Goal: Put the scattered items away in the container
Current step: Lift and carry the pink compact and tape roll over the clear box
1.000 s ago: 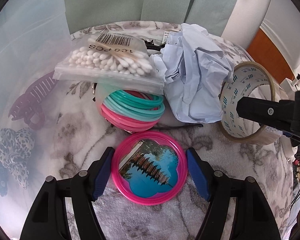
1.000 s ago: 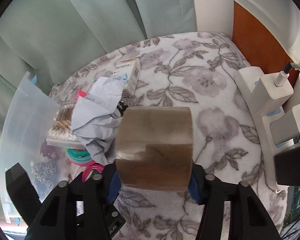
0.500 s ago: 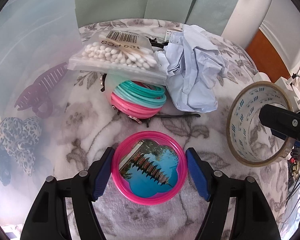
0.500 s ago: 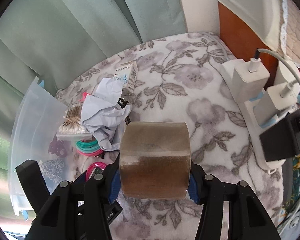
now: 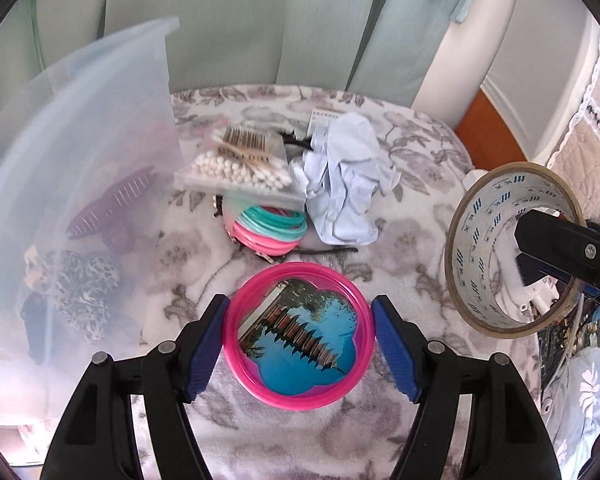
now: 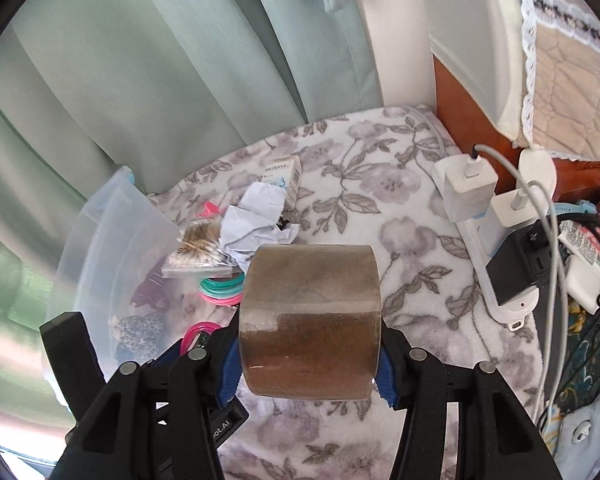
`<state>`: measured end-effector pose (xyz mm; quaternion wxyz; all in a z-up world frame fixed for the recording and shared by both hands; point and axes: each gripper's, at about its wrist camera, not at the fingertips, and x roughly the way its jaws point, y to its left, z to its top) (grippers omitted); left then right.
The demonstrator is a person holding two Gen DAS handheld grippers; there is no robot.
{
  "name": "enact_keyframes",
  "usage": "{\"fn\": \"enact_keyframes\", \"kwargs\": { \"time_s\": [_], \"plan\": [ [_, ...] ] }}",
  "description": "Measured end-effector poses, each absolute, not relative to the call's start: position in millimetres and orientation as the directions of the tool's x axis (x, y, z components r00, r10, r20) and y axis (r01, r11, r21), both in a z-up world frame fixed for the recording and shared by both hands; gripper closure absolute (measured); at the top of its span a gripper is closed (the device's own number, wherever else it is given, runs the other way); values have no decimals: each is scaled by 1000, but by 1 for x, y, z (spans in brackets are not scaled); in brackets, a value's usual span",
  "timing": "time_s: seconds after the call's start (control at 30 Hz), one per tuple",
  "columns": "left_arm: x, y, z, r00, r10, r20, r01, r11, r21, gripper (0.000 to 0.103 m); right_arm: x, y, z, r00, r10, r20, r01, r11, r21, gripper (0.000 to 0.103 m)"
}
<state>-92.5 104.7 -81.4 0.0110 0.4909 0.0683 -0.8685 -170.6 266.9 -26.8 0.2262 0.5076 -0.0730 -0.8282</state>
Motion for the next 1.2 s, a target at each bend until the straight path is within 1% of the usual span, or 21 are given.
{"fn": "enact_keyframes", "kwargs": {
  "time_s": [0.1, 0.27, 0.4, 0.5, 0.83, 1.2],
  "plan": [
    [-88, 103, -65, -537, 41, -843, 84, -991, -102, 30, -165, 269, -14, -405, -474, -782, 313, -875, 369, 46],
    [-80, 98, -31, -594, 66, -802, 76, -988, -137, 30, -159, 264, 3, -426, -488, -762, 336, -867, 368, 46],
    [-74, 94, -6, -641, 61, -765, 77, -987, -143, 30, -152, 268, 17, -448, -528, -722, 347, -847, 404, 46],
    [-68, 90, 9, -668, 69, -741, 74, -985, -159, 30, -149, 268, 26, -460, -522, -718, 358, -849, 387, 46],
    [-58, 76, 46, -744, 66, -665, 65, -983, -170, 30, -141, 261, 46, -482, -539, -691, 388, -838, 384, 46],
    [-40, 36, 71, -788, 40, -614, 112, -972, -207, 30, -124, 233, 80, -486, -590, -645, 465, -799, 381, 46]
  ]
}}
